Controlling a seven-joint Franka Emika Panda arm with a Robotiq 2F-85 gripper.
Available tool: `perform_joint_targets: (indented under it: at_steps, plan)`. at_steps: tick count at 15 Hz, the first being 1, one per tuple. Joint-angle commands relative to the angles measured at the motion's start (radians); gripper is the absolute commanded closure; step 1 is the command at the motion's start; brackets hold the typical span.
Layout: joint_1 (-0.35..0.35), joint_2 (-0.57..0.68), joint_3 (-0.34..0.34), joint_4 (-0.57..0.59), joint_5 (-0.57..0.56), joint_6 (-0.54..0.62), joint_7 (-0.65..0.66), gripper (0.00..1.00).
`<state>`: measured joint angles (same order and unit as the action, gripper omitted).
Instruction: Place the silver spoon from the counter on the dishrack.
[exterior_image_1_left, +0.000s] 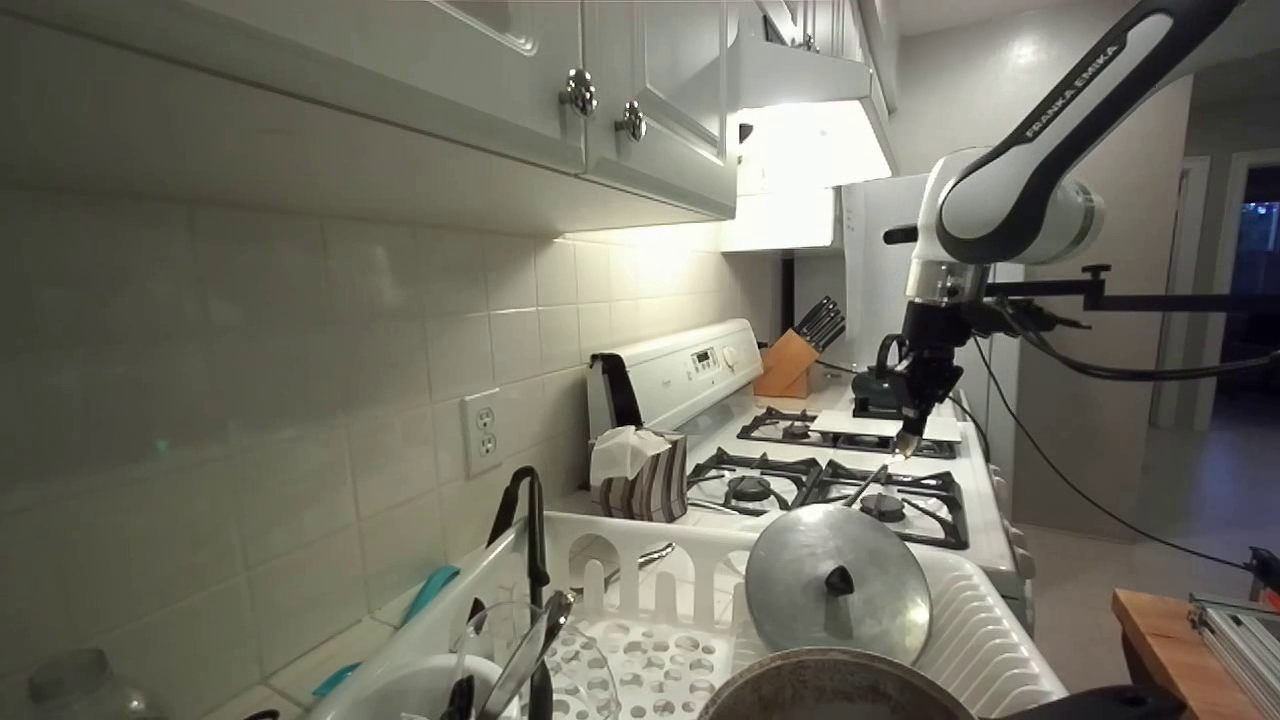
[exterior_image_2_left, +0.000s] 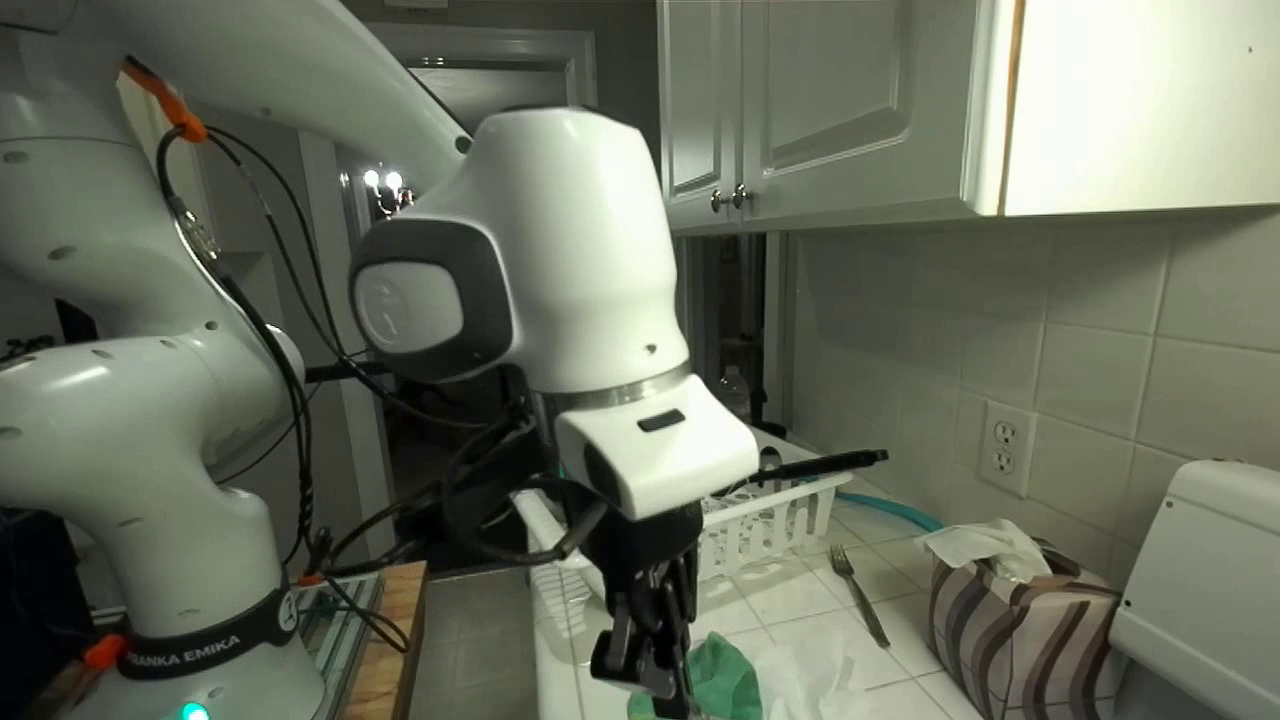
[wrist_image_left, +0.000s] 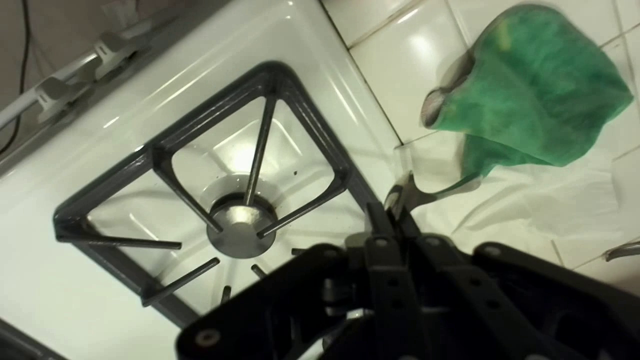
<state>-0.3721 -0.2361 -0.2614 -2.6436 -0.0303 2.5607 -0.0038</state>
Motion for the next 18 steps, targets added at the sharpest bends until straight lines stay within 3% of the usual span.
perform_joint_targets:
  at_steps: [1,7,12,13,14,18]
  plan:
    - [-0.029,-0.122,0.027,-0.022,-0.123,-0.041,0.087,0.99]
    - [0.057,-0.255,0.077,0.052,-0.088,-0.223,0.032,0.99]
    - [0.146,-0.359,0.163,0.155,-0.12,-0.608,-0.016,0.99]
    - [0.151,-0.367,0.159,0.166,-0.126,-0.626,-0.022,0.99]
    - [0.153,-0.33,0.147,0.145,-0.105,-0.563,0.013,0.95]
    - [0.165,-0.359,0.151,0.164,-0.109,-0.611,0.001,0.95]
